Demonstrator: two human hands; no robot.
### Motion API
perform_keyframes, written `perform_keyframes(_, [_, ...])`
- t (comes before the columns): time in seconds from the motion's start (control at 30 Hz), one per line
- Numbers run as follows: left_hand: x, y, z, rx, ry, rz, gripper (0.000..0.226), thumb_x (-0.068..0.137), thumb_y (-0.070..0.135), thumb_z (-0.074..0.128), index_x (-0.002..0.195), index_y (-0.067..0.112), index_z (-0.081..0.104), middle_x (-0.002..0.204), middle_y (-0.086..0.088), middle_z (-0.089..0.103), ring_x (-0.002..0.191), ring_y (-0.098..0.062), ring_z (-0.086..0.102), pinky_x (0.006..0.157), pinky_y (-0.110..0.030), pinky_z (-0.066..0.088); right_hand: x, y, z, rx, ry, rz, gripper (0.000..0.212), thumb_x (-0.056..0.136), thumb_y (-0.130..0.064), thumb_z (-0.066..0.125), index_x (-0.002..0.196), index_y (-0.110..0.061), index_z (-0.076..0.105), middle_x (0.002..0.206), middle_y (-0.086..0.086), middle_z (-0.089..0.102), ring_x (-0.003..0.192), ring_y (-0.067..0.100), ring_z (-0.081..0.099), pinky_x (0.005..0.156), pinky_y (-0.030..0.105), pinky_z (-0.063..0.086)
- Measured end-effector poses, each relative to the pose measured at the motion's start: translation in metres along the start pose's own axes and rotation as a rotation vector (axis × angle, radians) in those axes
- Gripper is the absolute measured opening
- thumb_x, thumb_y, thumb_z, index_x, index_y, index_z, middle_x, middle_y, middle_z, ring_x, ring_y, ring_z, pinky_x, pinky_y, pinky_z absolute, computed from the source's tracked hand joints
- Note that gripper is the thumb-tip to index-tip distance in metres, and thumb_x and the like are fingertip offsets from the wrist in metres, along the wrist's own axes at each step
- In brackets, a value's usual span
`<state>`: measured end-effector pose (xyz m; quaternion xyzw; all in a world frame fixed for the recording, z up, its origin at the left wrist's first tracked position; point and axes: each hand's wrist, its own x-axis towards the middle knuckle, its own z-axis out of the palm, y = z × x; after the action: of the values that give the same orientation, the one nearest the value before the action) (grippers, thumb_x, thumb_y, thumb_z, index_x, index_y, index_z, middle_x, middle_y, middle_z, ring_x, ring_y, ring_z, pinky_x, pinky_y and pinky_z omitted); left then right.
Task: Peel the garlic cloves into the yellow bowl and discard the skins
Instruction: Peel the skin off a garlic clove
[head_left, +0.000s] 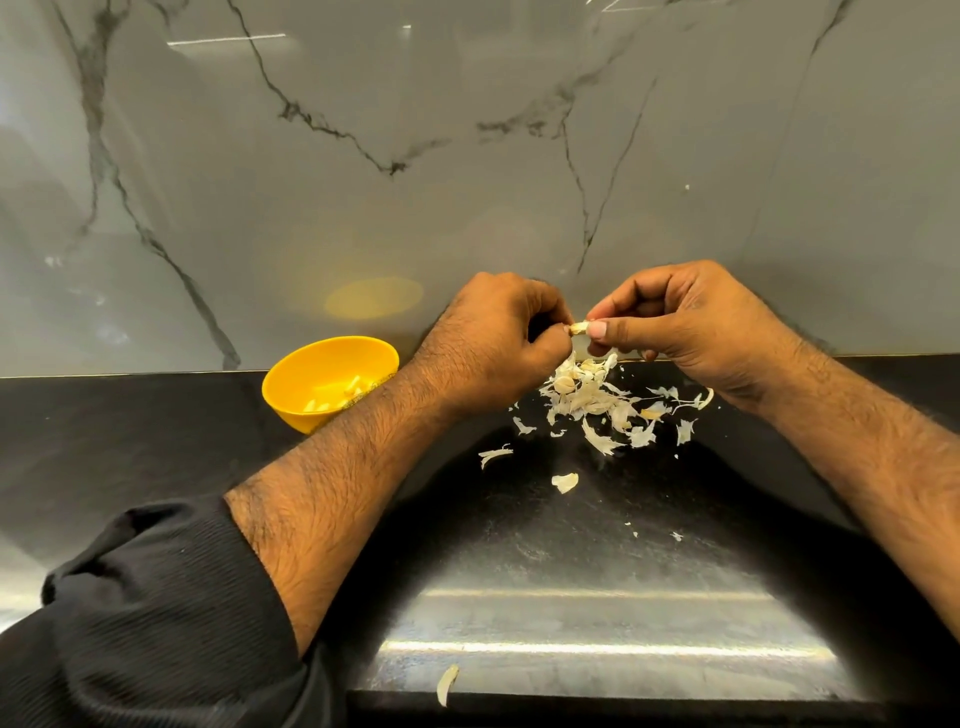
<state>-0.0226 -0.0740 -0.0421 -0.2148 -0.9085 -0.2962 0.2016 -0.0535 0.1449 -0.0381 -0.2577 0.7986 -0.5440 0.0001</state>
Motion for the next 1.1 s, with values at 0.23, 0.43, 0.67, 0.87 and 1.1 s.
perform_keyframes(0.23, [-0.002, 0.000, -0.001, -0.233, -0.021, -0.039, 0.010, 0.098, 0.012, 0.069, 0.093, 0.009, 0.076, 0.075, -0.006, 0.075, 0.064, -0.019, 0.074, 0.064, -0.041, 0.066, 0.001, 0.003, -0.002, 0.066, 0.003, 0.031, 0.021, 0.083, -0.024, 0.079, 0.101, -0.013, 0.080, 0.092, 0.006, 0.080, 0.083, 0.016, 0.069, 0.070, 0.029, 0.053])
perform_keyframes(0.43, [-0.003, -0.002, -0.002, -0.439, -0.058, -0.106, 0.010, 0.101, 0.009, 0.069, 0.097, 0.002, 0.075, 0.076, -0.014, 0.075, 0.061, -0.021, 0.071, 0.061, -0.033, 0.061, 0.000, 0.004, -0.003, 0.298, -0.063, 0.103, 0.022, 0.082, -0.018, 0.073, 0.100, -0.006, 0.078, 0.089, 0.007, 0.073, 0.082, 0.014, 0.066, 0.070, 0.029, 0.050])
perform_keyframes(0.67, [-0.001, -0.005, -0.003, -0.408, -0.037, -0.172, 0.010, 0.100, 0.010, 0.069, 0.095, 0.005, 0.076, 0.074, -0.010, 0.076, 0.058, -0.017, 0.070, 0.060, -0.028, 0.058, -0.003, -0.001, -0.007, 0.461, -0.142, 0.100, 0.015, 0.091, -0.010, 0.066, 0.102, -0.003, 0.073, 0.089, 0.007, 0.069, 0.082, 0.014, 0.064, 0.070, 0.031, 0.049])
perform_keyframes(0.87, [0.000, -0.007, -0.002, -0.334, -0.058, -0.258, 0.031, 0.097, 0.031, 0.077, 0.083, 0.004, 0.074, 0.071, -0.010, 0.075, 0.057, -0.014, 0.069, 0.058, -0.028, 0.059, -0.004, -0.002, -0.012, 0.526, -0.146, 0.069, 0.014, 0.092, -0.007, 0.064, 0.101, -0.008, 0.075, 0.092, 0.008, 0.072, 0.087, 0.017, 0.064, 0.070, 0.031, 0.049])
perform_keyframes(1.1, [-0.001, -0.007, -0.004, -0.370, -0.019, -0.159, 0.019, 0.088, 0.023, 0.087, 0.102, 0.015, 0.076, 0.088, -0.003, 0.074, 0.069, -0.011, 0.070, 0.060, -0.022, 0.057, -0.002, 0.000, -0.010, 0.512, -0.027, 0.080, 0.015, 0.085, -0.008, 0.072, 0.099, -0.012, 0.077, 0.102, 0.013, 0.075, 0.097, 0.025, 0.062, 0.073, 0.035, 0.050])
